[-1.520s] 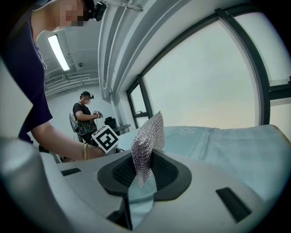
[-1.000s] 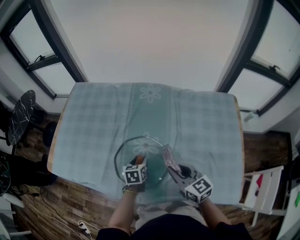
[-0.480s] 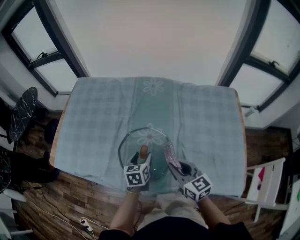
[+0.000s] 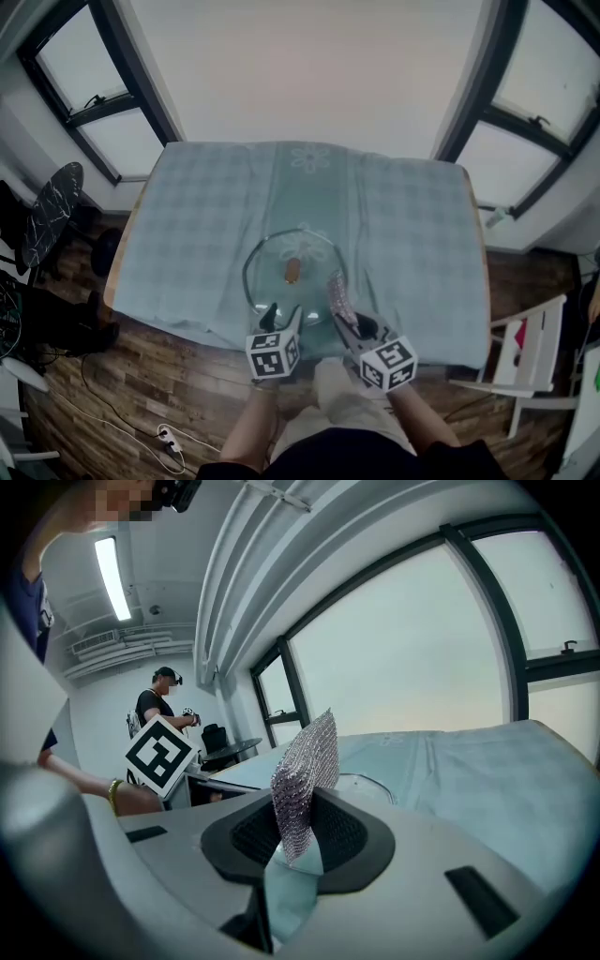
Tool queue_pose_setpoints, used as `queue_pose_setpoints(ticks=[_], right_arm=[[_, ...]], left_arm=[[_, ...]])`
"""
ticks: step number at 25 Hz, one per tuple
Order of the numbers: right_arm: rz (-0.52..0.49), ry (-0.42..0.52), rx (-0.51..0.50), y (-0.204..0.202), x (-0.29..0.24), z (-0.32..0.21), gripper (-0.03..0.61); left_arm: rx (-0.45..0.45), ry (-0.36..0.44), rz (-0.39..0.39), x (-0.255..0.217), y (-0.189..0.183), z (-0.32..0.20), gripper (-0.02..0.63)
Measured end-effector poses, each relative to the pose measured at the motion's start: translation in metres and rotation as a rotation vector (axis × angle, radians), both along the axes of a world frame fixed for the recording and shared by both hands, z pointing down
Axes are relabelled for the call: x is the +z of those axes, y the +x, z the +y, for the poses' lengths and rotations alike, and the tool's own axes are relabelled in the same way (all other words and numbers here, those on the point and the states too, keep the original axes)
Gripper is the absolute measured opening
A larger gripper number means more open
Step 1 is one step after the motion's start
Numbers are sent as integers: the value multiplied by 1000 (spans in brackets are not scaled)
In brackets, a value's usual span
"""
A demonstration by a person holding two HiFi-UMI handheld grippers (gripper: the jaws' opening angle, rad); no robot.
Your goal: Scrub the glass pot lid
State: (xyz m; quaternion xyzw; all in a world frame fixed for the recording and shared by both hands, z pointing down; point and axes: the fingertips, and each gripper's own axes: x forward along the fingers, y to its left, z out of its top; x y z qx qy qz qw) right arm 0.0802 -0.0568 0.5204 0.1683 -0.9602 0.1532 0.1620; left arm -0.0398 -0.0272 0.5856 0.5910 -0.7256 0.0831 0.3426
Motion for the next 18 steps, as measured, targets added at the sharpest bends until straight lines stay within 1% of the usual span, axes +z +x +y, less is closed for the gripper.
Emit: queue_pose_setpoints(ticks=[4, 10, 16, 18], right_arm=[[8, 9, -24, 8, -2, 30, 83], [19, 23, -46, 17, -9, 68, 83], [16, 21, -94, 21, -13, 112, 83], [16, 28, -102, 24, -18, 125, 83]], left_arm=[[-8, 15, 19, -7, 15, 33, 245], [-45, 51, 23, -24, 31, 83, 232], [-50, 67, 23, -35, 48, 126, 171], [-57, 73, 15, -39, 54, 138, 138]])
